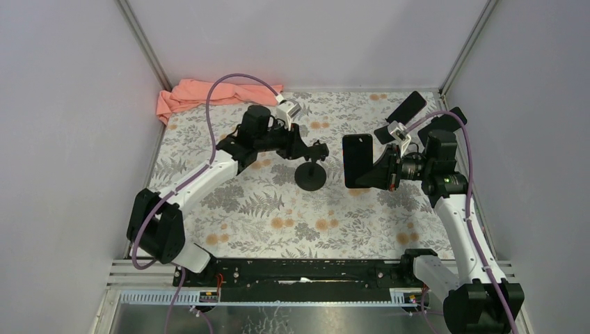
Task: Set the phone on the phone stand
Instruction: Adjust the phone stand at the center of the board.
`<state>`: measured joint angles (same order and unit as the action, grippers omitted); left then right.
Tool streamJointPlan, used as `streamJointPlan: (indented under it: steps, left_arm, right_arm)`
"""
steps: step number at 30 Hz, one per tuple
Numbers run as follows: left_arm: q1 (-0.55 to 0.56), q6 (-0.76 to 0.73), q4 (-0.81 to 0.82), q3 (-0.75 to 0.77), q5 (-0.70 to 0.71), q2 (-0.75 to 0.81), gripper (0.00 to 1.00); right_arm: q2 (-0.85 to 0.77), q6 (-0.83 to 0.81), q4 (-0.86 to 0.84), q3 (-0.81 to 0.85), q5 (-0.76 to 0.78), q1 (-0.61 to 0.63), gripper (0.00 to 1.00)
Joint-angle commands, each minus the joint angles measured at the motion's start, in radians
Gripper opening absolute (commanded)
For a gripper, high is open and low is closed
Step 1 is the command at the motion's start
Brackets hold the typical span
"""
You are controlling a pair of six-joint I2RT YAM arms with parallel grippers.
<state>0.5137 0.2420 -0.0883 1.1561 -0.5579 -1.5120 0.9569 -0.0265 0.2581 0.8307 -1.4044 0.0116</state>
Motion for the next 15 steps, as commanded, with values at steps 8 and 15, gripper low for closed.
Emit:
streamJointPlan:
  steps: [8, 15]
  left_arm:
    - [-0.049, -0.084, -0.130, 0.019, 0.152, 0.055, 0.28]
    - [-0.052, -0.013, -0.121, 0.033, 0.165, 0.117, 0.61]
  right_arm:
    - [0.128, -0.331, 0.325, 0.175, 0.037, 0.025, 0.00]
    - [0.225, -0.541, 0.549, 0.306, 0.110, 0.086, 0.00]
